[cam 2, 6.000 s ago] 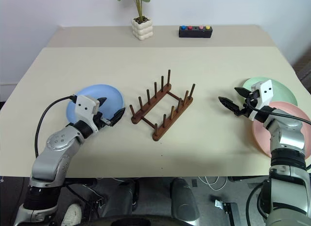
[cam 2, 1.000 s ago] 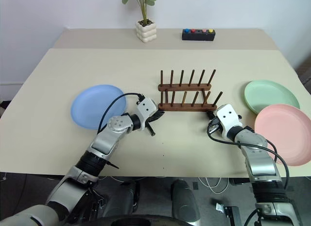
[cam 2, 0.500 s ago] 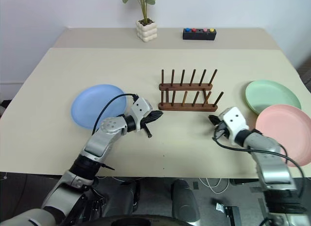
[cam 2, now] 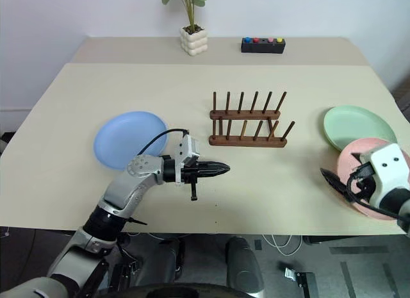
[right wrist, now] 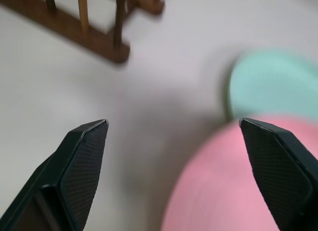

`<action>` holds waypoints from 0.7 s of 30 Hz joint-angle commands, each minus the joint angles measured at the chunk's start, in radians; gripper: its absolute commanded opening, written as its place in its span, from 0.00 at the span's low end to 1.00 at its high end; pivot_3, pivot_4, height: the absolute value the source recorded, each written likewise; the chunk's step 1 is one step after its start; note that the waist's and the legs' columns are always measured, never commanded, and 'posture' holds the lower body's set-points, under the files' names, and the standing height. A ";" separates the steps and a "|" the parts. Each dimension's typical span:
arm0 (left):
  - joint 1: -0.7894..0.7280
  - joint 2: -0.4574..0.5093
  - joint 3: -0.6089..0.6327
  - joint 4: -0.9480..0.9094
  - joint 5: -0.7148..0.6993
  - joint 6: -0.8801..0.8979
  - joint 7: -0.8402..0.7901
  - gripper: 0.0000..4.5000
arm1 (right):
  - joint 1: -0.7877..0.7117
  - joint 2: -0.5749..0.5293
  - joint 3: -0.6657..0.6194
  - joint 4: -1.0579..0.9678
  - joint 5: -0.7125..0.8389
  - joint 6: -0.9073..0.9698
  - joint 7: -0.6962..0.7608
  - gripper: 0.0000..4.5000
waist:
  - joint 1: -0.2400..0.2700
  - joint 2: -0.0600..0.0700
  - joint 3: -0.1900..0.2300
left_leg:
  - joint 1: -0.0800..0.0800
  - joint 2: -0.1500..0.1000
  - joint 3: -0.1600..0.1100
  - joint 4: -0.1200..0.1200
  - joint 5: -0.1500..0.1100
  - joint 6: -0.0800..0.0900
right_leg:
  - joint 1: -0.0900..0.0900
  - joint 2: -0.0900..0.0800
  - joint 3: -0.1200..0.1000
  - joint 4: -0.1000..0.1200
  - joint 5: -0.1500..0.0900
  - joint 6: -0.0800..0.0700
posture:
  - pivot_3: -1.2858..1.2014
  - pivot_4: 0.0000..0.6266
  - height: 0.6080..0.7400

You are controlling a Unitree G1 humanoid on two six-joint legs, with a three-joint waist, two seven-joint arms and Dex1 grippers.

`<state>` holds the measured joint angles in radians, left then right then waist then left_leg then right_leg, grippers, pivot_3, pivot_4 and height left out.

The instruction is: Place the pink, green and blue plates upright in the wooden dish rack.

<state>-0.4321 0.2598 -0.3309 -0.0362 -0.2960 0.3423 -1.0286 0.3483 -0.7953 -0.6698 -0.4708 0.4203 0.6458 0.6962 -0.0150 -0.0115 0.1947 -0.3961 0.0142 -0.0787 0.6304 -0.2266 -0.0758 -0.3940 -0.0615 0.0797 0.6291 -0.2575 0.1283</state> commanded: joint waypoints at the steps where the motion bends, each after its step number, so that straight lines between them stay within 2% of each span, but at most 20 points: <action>1: -0.031 -0.004 -0.009 0.000 -0.019 -0.011 -0.036 0.00 | 0.028 0.012 -0.040 -0.075 0.024 0.048 -0.012 0.99 | 0.000 0.000 0.000 | 0.000 0.000 0.000 0.000 0.000 0.000 | 0.000 0.000 0.000 0.000 0.000 0.000 | 0.52 0.24 0.92; 4: -0.052 -0.011 -0.013 0.033 -0.004 -0.030 -0.046 0.00 | 0.078 0.031 0.004 -0.056 -0.057 0.060 -0.073 0.99 | 0.002 -0.001 0.000 | 0.000 0.000 0.000 0.001 0.000 0.000 | 0.000 0.000 0.000 0.000 0.000 0.000 | 0.52 0.24 0.92; 10: -0.047 -0.013 -0.016 0.036 -0.005 -0.039 -0.055 0.00 | 0.050 0.040 0.127 -0.035 -0.190 0.050 -0.192 0.99 | 0.001 0.000 0.000 | -0.006 0.000 0.001 0.001 0.000 0.000 | -0.005 -0.001 0.000 -0.001 0.000 0.000 | 0.52 0.24 0.92; 13: -0.034 -0.008 -0.014 0.021 -0.005 -0.040 -0.053 0.00 | 0.039 0.047 0.192 -0.019 -0.226 0.042 -0.207 0.80 | 0.001 0.000 0.000 | -0.009 0.000 0.000 0.001 0.000 0.000 | -0.008 0.000 0.000 0.000 0.000 0.000 | 0.52 0.24 0.92; 20: -0.023 -0.005 -0.012 0.008 -0.004 -0.037 -0.040 0.00 | -0.014 0.040 0.204 0.007 -0.245 0.043 -0.213 0.01 | 0.001 0.000 0.000 | -0.010 0.000 0.000 0.001 0.000 0.000 | -0.009 0.000 0.000 0.000 0.000 0.000 | 0.52 0.24 0.92; 21: -0.022 -0.006 -0.012 0.006 -0.004 -0.036 -0.039 0.00 | -0.015 0.036 0.203 0.008 -0.253 0.041 -0.215 0.01 | 0.001 0.000 0.000 | -0.010 0.000 0.000 0.001 0.000 0.000 | -0.009 0.000 0.000 0.000 0.000 0.000 | 0.52 0.24 0.92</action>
<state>-0.4600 0.2566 -0.3437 0.0144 -0.2922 0.3202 -1.0686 0.3291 -0.7527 -0.4516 -0.4614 0.1796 0.6887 0.4844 -0.0137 -0.0113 0.1945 -0.4062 0.0141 -0.0786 0.6318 -0.2266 -0.0757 -0.4031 -0.0619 0.0794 0.6289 -0.2571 0.1285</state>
